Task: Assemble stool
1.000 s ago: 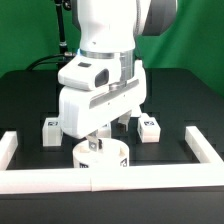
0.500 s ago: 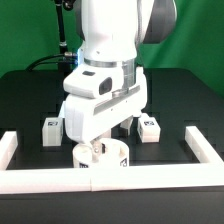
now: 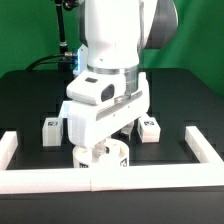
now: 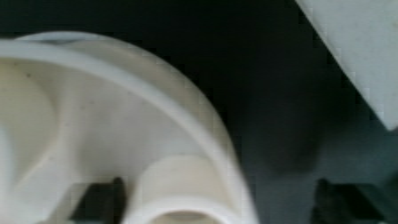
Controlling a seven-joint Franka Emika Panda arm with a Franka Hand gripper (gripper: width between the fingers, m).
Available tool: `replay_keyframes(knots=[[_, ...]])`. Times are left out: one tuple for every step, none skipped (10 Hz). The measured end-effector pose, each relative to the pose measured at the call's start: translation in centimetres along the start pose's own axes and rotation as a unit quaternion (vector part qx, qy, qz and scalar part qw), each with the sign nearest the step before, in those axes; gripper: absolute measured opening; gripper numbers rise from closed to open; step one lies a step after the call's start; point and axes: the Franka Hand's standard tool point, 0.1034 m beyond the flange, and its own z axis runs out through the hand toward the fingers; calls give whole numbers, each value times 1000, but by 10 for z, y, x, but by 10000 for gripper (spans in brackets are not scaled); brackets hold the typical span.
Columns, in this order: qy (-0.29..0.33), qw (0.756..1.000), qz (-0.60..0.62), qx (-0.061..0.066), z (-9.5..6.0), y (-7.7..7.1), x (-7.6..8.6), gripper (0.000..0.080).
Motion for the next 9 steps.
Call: replay_keyframes(knots=[[0,1000,0,0,0,0,0,390],[0,1000,0,0,0,0,0,312],[0,1000,0,0,0,0,0,312],[0,1000,0,0,0,0,0,312],[0,1000,0,0,0,0,0,312],[0,1000,0,0,0,0,0,312],[0,1000,0,0,0,0,0,312],[0,1000,0,0,0,0,0,312],[0,1000,-5,0,0,-2,3,314]])
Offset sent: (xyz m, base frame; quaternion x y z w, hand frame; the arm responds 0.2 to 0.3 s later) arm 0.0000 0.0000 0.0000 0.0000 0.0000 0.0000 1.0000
